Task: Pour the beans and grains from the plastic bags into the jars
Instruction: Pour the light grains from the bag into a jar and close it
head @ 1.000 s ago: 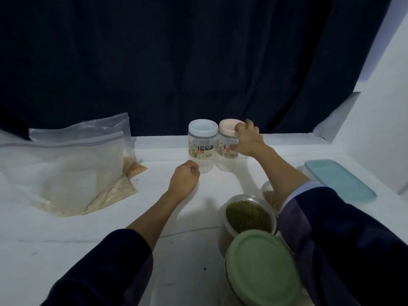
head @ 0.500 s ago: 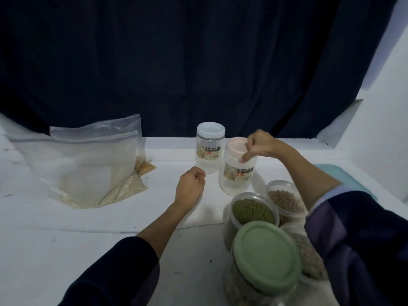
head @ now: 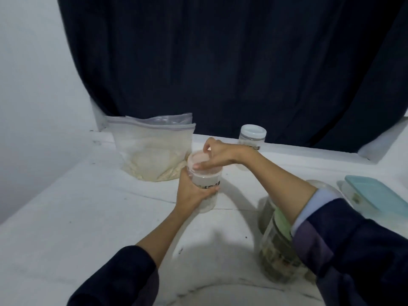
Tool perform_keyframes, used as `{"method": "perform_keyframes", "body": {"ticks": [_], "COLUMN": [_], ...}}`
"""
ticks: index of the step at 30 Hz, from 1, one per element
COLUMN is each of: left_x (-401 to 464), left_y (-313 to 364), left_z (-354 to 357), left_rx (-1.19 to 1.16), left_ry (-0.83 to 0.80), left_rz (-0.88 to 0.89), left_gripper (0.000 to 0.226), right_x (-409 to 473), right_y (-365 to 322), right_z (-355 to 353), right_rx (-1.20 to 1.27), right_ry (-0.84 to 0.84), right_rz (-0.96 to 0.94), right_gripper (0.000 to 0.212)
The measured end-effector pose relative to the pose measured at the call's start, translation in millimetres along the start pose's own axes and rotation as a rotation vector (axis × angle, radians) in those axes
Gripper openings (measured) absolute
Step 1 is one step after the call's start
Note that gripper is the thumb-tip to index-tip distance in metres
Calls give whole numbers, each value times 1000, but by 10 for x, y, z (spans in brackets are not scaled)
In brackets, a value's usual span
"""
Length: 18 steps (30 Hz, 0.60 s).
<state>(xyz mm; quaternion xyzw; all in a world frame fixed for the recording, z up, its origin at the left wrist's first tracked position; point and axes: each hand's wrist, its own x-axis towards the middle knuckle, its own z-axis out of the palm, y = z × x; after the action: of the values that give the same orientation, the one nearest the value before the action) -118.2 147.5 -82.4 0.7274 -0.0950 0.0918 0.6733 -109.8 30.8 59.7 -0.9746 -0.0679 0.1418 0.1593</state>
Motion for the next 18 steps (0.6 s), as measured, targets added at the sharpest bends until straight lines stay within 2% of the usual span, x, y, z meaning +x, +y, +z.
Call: {"method": "perform_keyframes", "body": {"ticks": [2,4,6,10,12,16,18], "left_x": [-70,-126,-186,-340,-399,-462,-479], "left_y": [19,22,2,5,17,66,74], "left_z": [-242,-455,-641,-935,-1068,-1284,-1315], "left_rx": [20,47,66,147,150,162,144], "left_ry": [46,81,95,97,77,-94,-101], "left_rz": [3,9,1,-66,-77,-86,-86], "left_gripper": [88,87,84,80,80,84,87], "right_x": [-17,3,53,73,26,-98,-150], "right_y": [-339,-618,-828,-1043,-1064,-932,-843], "right_z": [137,324,538,906,987,893,924], "right_rx": [35,-49,-101,-5,19,92,265], "right_ry": [0,-9,55,358,436,275,305], "right_rz": [-7,-13,-5,-78,-154,-386,-398], "right_gripper": [95,96,98,80,73,75,86]}}
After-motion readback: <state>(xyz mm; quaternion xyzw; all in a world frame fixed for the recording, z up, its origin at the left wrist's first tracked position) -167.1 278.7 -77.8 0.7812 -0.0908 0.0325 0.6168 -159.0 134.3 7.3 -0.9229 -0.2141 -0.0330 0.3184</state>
